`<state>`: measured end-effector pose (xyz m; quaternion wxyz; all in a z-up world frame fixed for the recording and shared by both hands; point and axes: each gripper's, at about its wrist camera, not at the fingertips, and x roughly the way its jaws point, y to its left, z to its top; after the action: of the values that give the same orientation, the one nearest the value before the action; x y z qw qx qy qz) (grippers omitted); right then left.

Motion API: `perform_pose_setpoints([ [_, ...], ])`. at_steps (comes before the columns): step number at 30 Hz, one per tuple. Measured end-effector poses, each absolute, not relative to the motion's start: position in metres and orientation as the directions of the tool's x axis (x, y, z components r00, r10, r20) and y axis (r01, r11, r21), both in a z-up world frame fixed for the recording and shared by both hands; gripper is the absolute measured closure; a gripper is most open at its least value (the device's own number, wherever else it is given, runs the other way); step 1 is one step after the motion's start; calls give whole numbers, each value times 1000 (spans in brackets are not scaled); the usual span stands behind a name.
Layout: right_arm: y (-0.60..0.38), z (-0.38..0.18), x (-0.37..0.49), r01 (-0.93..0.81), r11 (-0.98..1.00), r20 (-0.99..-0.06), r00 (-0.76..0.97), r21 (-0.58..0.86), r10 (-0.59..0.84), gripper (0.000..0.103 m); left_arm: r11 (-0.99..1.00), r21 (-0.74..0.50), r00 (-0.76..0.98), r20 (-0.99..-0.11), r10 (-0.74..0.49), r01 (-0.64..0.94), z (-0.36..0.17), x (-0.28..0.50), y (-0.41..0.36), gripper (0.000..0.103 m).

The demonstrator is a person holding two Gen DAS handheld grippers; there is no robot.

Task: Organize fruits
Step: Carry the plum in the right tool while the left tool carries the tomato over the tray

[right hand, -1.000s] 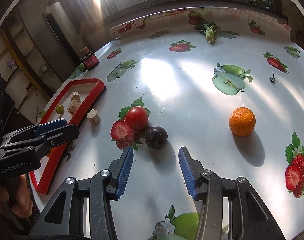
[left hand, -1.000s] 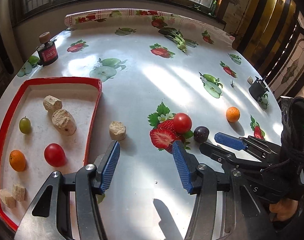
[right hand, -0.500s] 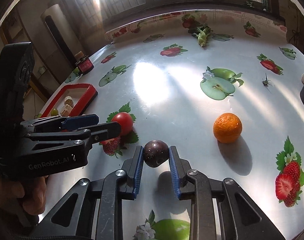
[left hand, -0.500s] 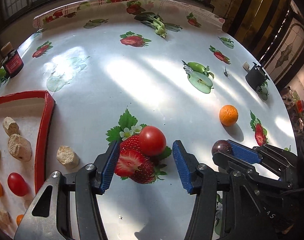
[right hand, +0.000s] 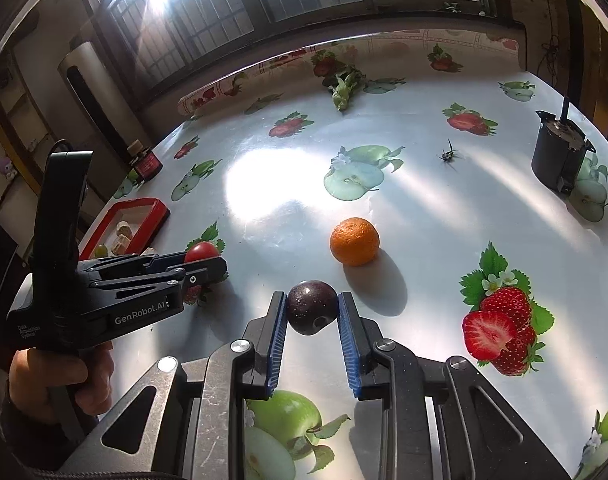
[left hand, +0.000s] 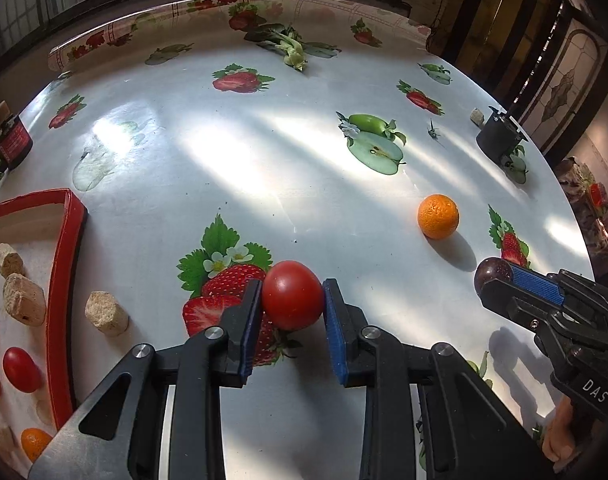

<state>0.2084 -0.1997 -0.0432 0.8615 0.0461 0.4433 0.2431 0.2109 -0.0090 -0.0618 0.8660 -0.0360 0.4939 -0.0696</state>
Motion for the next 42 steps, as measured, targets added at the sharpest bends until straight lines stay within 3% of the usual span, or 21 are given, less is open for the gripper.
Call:
perform_pose_setpoints([
  [42,-80,-11,148,-600,761,-724,410,245,556,77,973,-180,612,-789,-57,-142,-30,99,106,76],
])
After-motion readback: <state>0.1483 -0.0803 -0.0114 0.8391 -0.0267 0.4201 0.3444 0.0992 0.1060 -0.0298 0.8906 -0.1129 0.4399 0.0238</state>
